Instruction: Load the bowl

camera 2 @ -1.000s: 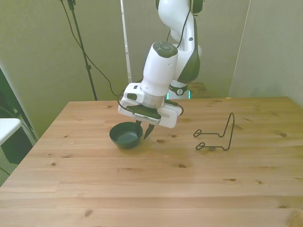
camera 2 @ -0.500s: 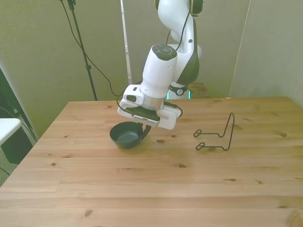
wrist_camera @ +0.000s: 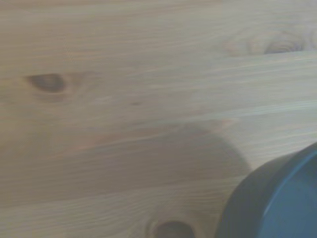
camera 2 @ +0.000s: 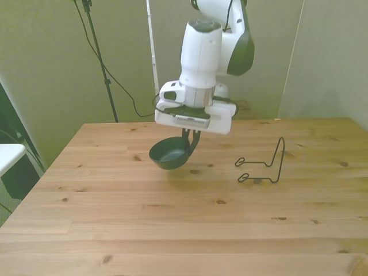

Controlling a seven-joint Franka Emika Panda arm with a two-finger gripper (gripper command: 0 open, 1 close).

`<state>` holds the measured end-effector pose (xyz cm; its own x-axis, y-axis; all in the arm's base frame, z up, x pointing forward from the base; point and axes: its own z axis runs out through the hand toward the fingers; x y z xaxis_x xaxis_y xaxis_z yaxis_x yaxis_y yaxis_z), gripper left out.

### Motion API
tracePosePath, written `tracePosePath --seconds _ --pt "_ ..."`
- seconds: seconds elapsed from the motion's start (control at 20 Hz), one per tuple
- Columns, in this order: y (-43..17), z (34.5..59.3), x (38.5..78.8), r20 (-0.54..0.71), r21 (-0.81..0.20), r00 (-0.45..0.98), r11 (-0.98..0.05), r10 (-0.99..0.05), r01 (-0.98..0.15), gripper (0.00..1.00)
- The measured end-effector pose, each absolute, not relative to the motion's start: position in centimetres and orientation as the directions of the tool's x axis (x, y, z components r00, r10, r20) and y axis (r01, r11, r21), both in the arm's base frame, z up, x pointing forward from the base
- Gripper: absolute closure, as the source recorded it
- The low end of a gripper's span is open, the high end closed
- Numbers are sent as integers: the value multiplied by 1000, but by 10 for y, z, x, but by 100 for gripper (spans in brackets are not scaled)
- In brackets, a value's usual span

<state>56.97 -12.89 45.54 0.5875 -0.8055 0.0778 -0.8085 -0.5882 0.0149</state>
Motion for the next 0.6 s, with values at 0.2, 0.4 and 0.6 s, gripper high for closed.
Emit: tracePosePath --seconds 0.2,0.4,0.6 --pt "-108 477 555 -40 -101 632 -626 -774 -773 100" --pt "-95 482 552 -162 -234 664 -625 -730 -744 100" --pt "-93 485 553 -217 -320 667 -593 -713 -739 100"
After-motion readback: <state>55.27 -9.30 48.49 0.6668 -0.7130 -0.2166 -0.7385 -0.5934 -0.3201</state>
